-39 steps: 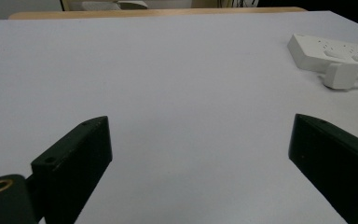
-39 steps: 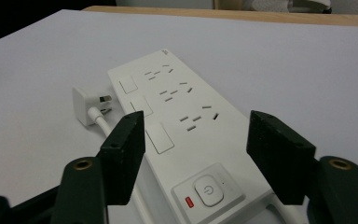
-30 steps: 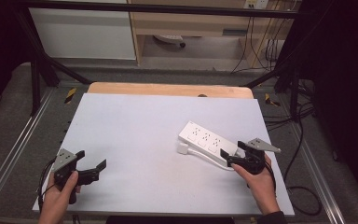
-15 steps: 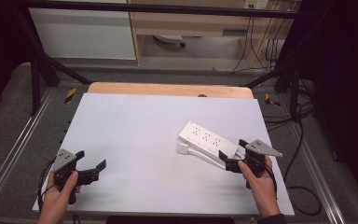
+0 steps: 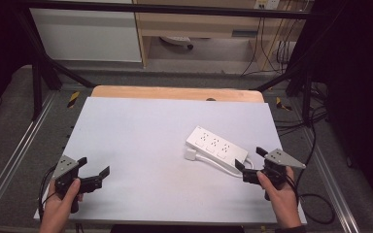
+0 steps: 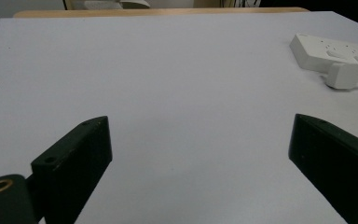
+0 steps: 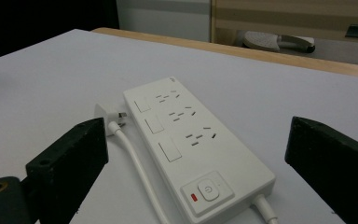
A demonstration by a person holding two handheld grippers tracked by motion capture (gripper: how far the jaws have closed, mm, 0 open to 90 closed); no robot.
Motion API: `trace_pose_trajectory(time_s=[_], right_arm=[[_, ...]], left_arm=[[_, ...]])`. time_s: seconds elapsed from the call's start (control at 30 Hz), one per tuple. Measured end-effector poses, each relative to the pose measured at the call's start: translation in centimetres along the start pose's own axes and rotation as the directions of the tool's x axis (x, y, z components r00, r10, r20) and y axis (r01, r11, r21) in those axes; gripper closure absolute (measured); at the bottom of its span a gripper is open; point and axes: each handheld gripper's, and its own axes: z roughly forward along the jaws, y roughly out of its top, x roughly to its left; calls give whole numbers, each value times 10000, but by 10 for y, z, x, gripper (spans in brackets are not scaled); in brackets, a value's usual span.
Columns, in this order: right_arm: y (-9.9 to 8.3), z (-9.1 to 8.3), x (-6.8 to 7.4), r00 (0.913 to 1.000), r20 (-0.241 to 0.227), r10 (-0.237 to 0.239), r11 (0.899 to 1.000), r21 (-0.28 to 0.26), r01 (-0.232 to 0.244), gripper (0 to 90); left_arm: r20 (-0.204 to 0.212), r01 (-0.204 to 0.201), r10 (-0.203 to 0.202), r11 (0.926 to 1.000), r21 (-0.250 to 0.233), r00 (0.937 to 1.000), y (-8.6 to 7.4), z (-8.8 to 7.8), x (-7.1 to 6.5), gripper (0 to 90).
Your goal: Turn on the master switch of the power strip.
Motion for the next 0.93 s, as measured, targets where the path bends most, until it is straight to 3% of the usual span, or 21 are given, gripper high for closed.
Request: trace_pose_trajectory(time_s=[0.27, 0.6, 0.8, 0.93], right_arm=[[-8, -16, -13, 9998, 203, -73, 10000, 66, 72, 68], [-25, -29, -35, 9970, 712, 313, 9987, 377, -341, 35], [-41, -27, -45, 9956, 804, 474, 9907, 1237, -571, 33], [-52, -16, -48, 9943, 911, 559, 9707, 2280, -754, 36]], left_arm=[[3, -8, 8, 10000, 2, 10000, 0, 0, 0, 59], [9, -43, 43, 10000, 11, 10000, 0, 0, 0, 59], [24, -44, 44, 10000, 4, 10000, 0, 0, 0, 59], [44, -77, 77, 10000, 2, 10000, 0, 1, -1, 59]])
